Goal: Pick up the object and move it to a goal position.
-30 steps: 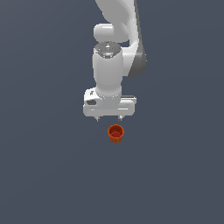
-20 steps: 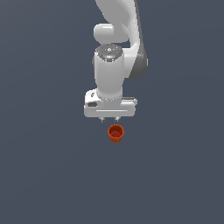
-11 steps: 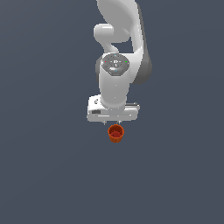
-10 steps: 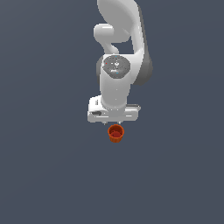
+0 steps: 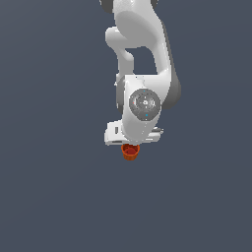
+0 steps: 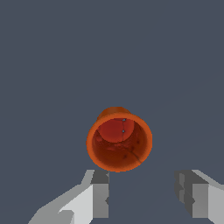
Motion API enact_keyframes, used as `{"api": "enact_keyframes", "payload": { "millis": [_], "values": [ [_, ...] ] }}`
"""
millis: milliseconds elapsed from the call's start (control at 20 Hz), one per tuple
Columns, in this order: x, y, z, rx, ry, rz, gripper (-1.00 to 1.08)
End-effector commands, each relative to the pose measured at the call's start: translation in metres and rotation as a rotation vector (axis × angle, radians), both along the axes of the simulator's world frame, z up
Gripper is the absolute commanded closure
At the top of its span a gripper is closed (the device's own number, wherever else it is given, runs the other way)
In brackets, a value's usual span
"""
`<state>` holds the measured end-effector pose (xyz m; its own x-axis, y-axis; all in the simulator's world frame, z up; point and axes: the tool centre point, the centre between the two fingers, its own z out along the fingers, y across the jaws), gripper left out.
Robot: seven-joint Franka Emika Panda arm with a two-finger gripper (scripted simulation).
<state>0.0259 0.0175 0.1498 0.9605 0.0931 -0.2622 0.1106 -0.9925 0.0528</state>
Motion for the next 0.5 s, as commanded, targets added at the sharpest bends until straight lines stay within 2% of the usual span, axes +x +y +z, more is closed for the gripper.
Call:
{"api": "enact_keyframes", "payload": {
  "millis": [0,450],
  "values": [
    [0.0,0.004,-0.007,-0.01,0.049,0.011,-0.2],
    [-0.003,0.018,-0.032,-0.042,0.219,0.049,-0.2]
  ]
}}
